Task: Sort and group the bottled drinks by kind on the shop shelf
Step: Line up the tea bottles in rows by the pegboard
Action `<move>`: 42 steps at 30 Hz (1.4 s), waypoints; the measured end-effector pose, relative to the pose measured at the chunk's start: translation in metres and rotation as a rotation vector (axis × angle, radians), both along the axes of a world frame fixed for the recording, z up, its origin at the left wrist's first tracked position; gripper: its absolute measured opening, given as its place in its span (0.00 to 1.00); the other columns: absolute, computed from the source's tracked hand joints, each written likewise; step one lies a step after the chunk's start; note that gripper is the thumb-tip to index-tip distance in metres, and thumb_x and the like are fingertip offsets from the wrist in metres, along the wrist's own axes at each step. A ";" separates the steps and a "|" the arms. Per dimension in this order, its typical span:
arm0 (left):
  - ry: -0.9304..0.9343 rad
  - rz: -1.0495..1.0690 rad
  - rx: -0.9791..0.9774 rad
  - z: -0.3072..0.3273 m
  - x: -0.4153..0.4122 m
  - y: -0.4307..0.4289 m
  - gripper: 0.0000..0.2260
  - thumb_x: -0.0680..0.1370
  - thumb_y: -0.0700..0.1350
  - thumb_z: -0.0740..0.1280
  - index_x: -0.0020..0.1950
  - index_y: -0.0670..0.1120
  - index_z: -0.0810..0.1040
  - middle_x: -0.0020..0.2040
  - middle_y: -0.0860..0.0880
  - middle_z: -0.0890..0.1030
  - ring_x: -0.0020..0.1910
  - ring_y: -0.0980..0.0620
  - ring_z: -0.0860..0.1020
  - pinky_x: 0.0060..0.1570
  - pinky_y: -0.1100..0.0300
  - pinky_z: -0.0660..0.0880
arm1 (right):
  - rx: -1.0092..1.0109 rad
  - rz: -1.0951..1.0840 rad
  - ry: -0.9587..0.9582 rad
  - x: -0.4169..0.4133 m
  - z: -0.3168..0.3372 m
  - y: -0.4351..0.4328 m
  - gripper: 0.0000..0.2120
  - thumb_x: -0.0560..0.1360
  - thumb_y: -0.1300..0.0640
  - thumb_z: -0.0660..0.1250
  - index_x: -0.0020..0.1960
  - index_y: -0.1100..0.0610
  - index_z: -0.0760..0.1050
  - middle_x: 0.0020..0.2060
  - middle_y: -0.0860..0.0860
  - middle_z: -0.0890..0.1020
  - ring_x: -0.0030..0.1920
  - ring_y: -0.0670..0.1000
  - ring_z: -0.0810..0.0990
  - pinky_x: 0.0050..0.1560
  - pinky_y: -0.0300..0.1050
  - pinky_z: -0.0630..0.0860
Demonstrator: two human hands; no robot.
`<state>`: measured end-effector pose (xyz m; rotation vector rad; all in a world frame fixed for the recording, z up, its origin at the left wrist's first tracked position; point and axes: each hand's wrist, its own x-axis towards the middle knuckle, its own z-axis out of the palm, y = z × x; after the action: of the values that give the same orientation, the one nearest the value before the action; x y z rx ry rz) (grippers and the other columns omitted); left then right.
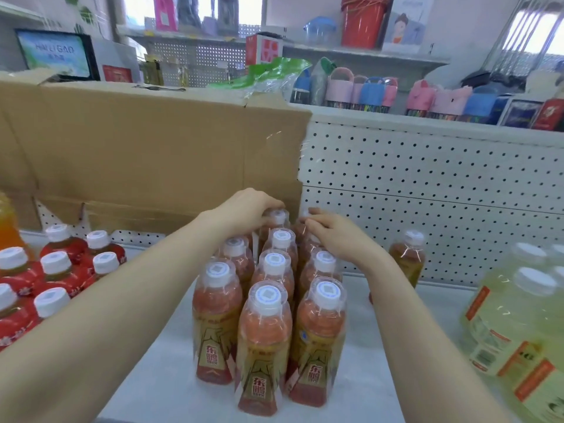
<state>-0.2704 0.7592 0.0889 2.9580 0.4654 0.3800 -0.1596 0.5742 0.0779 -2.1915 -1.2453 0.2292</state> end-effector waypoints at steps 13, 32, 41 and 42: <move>-0.331 0.097 -0.198 0.005 -0.087 -0.030 0.17 0.80 0.52 0.67 0.69 0.57 0.76 0.68 0.57 0.76 0.67 0.55 0.73 0.66 0.58 0.68 | 0.328 -0.559 -0.069 0.062 -0.069 -0.099 0.30 0.80 0.54 0.67 0.78 0.52 0.59 0.66 0.59 0.76 0.55 0.57 0.76 0.48 0.50 0.72; -0.705 -0.035 -0.470 -0.149 -0.205 -0.088 0.26 0.81 0.42 0.66 0.77 0.52 0.64 0.70 0.54 0.72 0.67 0.57 0.71 0.68 0.51 0.71 | 0.489 -0.549 -0.372 -0.212 -0.066 -0.164 0.22 0.77 0.48 0.69 0.68 0.48 0.65 0.46 0.49 0.76 0.49 0.57 0.76 0.50 0.52 0.71; -0.632 -0.178 -0.569 -0.167 -0.264 -0.127 0.25 0.81 0.60 0.61 0.76 0.56 0.65 0.69 0.57 0.72 0.67 0.61 0.71 0.66 0.54 0.73 | 0.547 -0.301 -0.277 -0.290 -0.084 -0.065 0.24 0.76 0.45 0.70 0.67 0.45 0.64 0.56 0.46 0.78 0.54 0.50 0.78 0.55 0.50 0.76; -0.602 -0.169 -0.569 -0.167 -0.264 -0.129 0.30 0.78 0.61 0.64 0.78 0.56 0.61 0.70 0.57 0.70 0.68 0.61 0.69 0.67 0.56 0.72 | 0.568 -0.296 -0.289 -0.290 -0.081 -0.055 0.24 0.76 0.45 0.70 0.68 0.46 0.65 0.55 0.46 0.78 0.55 0.49 0.76 0.54 0.47 0.73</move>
<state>-0.5346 0.6305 -0.0781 2.1710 0.1960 0.9005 -0.4500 0.5190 -0.0032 -1.9024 -0.9542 -0.5172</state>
